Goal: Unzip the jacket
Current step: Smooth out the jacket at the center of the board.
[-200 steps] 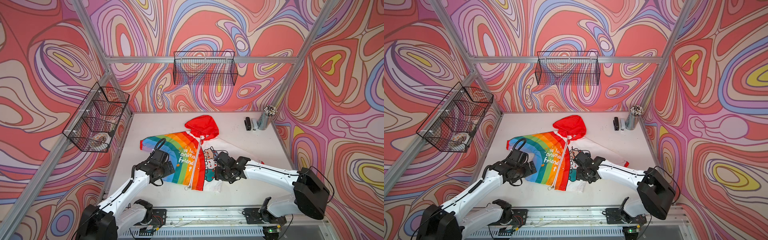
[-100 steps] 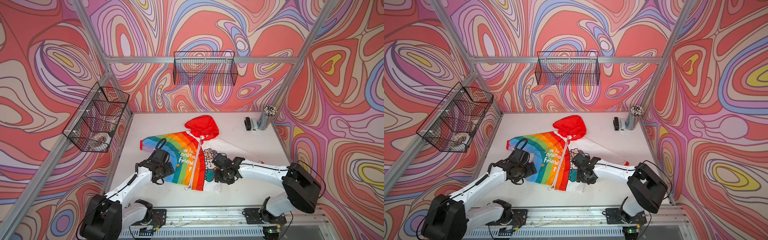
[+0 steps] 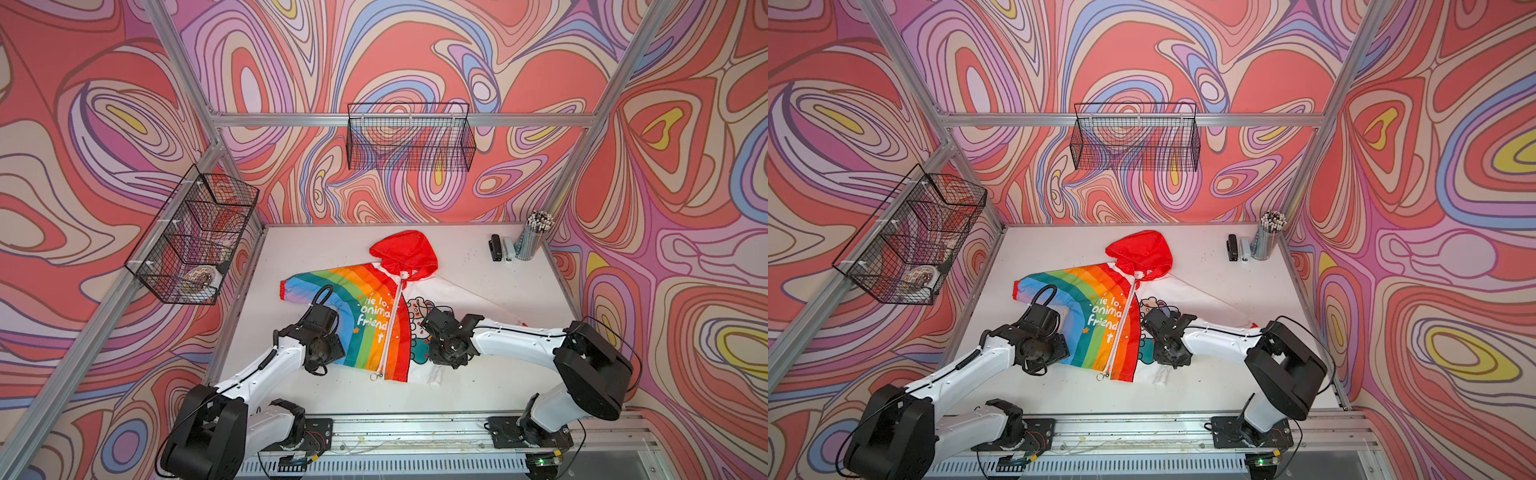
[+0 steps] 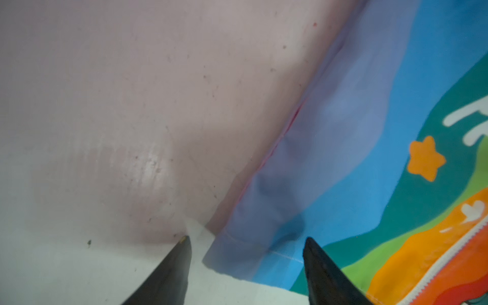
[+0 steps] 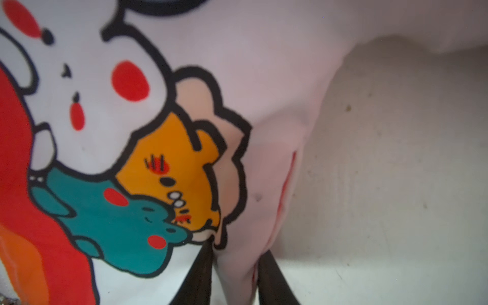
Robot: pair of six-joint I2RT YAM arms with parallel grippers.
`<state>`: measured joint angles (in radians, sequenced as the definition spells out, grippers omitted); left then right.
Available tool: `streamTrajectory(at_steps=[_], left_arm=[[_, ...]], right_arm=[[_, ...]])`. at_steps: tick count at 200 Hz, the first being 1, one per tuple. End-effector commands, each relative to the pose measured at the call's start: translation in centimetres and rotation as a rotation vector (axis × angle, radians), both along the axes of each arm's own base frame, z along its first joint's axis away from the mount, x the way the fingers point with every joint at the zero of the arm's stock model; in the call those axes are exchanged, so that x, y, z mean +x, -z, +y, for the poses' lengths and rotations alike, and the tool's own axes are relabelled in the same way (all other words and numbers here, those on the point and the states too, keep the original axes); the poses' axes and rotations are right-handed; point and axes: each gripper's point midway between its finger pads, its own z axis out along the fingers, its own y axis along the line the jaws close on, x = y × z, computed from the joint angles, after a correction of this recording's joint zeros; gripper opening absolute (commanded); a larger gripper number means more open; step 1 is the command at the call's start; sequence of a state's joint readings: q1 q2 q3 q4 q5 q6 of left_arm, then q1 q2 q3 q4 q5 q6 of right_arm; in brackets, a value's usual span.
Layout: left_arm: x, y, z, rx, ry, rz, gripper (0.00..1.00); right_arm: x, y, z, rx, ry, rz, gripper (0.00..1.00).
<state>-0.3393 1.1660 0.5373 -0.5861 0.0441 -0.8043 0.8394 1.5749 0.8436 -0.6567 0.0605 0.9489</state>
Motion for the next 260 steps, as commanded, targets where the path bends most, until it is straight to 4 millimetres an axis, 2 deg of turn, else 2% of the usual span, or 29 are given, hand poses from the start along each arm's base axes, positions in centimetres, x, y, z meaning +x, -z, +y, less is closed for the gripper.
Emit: streamTrajectory(at_steps=[1,46,75,89,132,142,165,180,260], left_arm=[[-1.4,1.4,0.1,-0.012,-0.022,0.044,0.61],[-2.1,2.0,-0.2,-0.025,-0.017,0.055,0.44],[-2.4,2.3,-0.3,-0.025,-0.013,0.061,0.29],[-2.6,2.3,-0.5,-0.026,-0.007,0.062,0.26],[-3.2,2.5,-1.2,-0.019,0.012,0.066,0.26],[-3.3,2.5,-1.3,-0.018,0.016,0.068,0.28],[-3.7,2.5,-1.8,-0.023,0.029,0.067,0.49],[-3.9,2.4,-1.9,-0.022,0.035,0.064,0.57],[-4.3,2.9,-1.7,-0.018,0.039,0.071,0.55]], right_arm=[[0.1,1.0,-1.4,-0.093,0.006,0.001,0.23],[0.4,1.2,-1.8,-0.115,0.007,0.002,0.16],[0.4,1.2,-2.1,-0.119,0.009,0.005,0.13],[0.3,1.3,-2.4,-0.125,0.015,0.008,0.12],[0.1,1.2,-4.3,-0.146,0.049,0.015,0.08],[0.1,1.1,-4.8,-0.149,0.06,0.013,0.08],[0.1,0.9,-6.0,-0.155,0.081,0.017,0.08],[0.0,0.9,-6.6,-0.159,0.093,0.021,0.08],[-0.5,1.4,-7.9,-0.163,0.116,0.046,0.09]])
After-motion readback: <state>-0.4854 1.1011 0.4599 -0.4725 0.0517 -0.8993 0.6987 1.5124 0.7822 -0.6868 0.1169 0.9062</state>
